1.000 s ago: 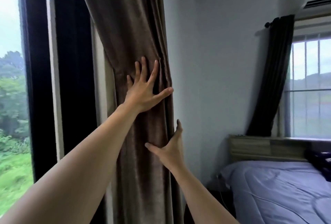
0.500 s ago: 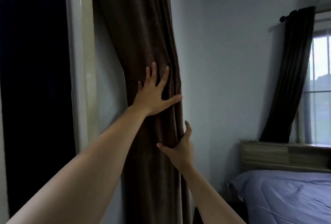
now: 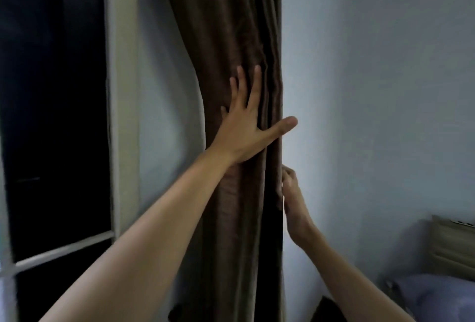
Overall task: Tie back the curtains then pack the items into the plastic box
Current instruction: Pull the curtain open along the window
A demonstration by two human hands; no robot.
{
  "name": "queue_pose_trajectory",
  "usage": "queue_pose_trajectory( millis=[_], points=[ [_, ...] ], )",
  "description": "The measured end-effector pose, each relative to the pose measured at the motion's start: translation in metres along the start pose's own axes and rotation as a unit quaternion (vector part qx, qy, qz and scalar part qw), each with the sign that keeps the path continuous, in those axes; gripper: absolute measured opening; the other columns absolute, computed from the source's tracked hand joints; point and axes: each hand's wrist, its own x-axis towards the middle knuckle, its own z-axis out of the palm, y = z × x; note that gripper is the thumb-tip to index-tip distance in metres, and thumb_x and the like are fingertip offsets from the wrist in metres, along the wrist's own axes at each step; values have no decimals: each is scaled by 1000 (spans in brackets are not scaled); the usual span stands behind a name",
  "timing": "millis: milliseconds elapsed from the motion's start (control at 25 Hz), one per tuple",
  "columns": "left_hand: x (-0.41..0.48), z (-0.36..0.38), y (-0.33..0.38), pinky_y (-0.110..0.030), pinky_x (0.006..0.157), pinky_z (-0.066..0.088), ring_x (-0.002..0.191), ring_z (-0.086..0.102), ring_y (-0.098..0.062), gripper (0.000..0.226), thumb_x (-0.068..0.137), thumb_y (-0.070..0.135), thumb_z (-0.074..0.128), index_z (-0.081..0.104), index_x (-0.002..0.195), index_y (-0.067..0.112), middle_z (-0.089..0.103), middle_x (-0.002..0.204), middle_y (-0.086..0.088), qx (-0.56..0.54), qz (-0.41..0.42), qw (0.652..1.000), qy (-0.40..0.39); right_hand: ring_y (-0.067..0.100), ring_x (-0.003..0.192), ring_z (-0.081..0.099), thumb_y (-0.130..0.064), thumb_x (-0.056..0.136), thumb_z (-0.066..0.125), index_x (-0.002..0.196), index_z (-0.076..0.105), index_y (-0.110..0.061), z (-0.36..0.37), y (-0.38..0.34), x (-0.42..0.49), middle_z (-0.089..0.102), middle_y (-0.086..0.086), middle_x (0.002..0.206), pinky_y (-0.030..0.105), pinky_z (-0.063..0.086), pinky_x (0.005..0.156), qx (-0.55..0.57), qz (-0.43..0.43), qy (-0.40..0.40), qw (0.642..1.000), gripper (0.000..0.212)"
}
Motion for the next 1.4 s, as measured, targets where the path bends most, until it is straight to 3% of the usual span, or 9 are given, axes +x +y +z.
queue_pose_trajectory(
  millis=[120,320,440,760,880,960,1200,1320,1400],
  points=[
    [-24,-8,-1,-60,115,8,142,-25,-16,107,73,70,51,-24,142,36,-30,154,3,-7,-41,999,14,14,131,43,-88,67,35,109,61,-34,6,2,15,46,0,141,41,34,110,86,13,-68,994,73],
    [-67,-22,4,-36,117,4,142,-20,-6,105,71,72,49,-22,142,41,-24,155,9,14,-131,991,26,6,117,56,-93,57,37,130,43,-24,34,-3,13,57,-4,128,19,49,92,169,-1,-159,973,100],
    [-97,-30,6,-38,120,6,146,-6,-9,98,70,81,35,-13,145,39,-10,158,12,-8,-200,978,54,3,115,57,-95,52,37,135,38,-23,47,-5,-1,56,-6,128,14,49,88,201,8,-219,955,110],
    [-230,-19,-23,-44,119,15,145,17,-11,86,76,85,17,24,146,34,27,155,6,-117,-330,920,175,-20,108,49,-71,73,45,136,28,-29,84,18,-76,48,-36,119,-1,40,82,226,-8,-251,941,77],
    [-282,-22,-28,-44,116,23,137,37,-13,85,76,85,23,39,141,32,46,144,4,-169,-390,884,195,-21,103,51,-57,77,46,130,30,-36,93,27,-105,49,-35,116,-2,40,78,241,14,-244,939,59],
    [-304,-29,-23,-42,114,28,131,44,-11,88,73,87,23,44,138,32,54,136,6,-158,-439,863,196,-20,107,49,-68,75,45,134,31,-34,97,32,-121,48,-32,120,-3,39,81,242,18,-248,938,69],
    [-320,-43,11,-13,83,50,96,65,-2,61,97,45,5,63,105,27,73,87,16,-182,-459,842,218,-24,110,43,-91,62,34,138,28,-32,110,40,-143,41,-28,128,-5,34,84,211,37,-274,937,96],
    [-331,-40,19,-30,97,48,110,58,-29,49,102,29,11,52,123,11,66,107,-13,-170,-477,828,241,-26,112,38,-91,64,28,144,23,-26,114,39,-150,36,-29,131,-7,32,85,205,39,-278,937,104],
    [-335,-36,27,-23,94,49,103,62,-9,45,103,23,10,51,121,15,70,100,-1,-176,-485,827,224,-26,113,38,-92,63,26,145,21,-27,113,40,-156,36,-31,131,-6,33,86,203,40,-282,937,104]
  ],
)
